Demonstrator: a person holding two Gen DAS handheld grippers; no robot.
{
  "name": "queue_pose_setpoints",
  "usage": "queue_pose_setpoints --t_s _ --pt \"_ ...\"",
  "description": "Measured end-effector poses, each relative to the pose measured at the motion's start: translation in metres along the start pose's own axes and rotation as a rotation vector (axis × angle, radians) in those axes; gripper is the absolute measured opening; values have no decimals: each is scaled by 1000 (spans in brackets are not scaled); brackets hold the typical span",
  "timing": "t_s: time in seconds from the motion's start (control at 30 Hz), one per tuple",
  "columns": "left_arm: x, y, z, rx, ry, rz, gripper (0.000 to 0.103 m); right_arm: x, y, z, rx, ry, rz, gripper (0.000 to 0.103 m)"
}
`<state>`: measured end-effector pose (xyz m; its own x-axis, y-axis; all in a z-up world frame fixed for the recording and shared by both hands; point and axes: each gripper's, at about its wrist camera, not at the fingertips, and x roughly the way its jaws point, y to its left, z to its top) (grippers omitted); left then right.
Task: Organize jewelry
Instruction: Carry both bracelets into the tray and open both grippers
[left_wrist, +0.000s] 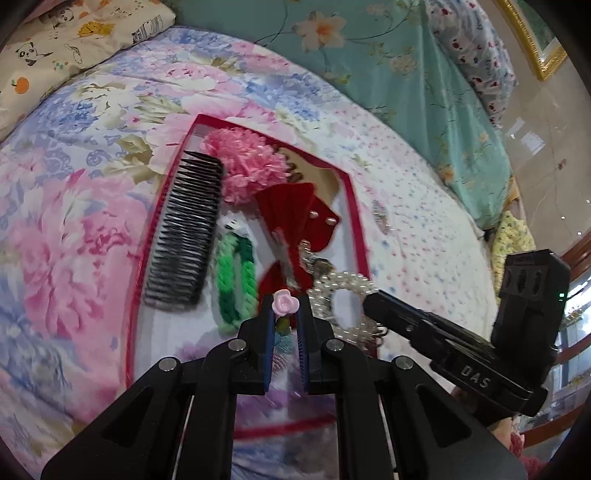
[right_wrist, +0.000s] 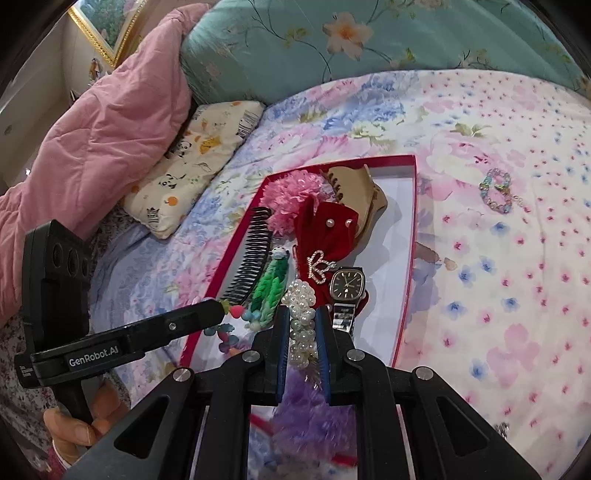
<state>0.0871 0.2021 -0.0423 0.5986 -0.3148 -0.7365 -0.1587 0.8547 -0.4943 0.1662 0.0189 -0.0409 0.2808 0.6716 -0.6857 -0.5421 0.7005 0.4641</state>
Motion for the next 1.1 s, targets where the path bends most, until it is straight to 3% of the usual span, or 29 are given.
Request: queue_pose_setpoints --t_s 0.1,0.27,1.0,1.1 --pt "9 8 5 9 0 60 9 12 -4 5 7 9 -8 14" --pt "19 19 6 2 10 95 9 28 -11 7 11 28 -18 14" --pt "32 18 1 24 39 156 10 41 -19 5 28 57 -10 19" --pt "30 18 1 19 35 158 10 41 -19 5 29 58 -4 25"
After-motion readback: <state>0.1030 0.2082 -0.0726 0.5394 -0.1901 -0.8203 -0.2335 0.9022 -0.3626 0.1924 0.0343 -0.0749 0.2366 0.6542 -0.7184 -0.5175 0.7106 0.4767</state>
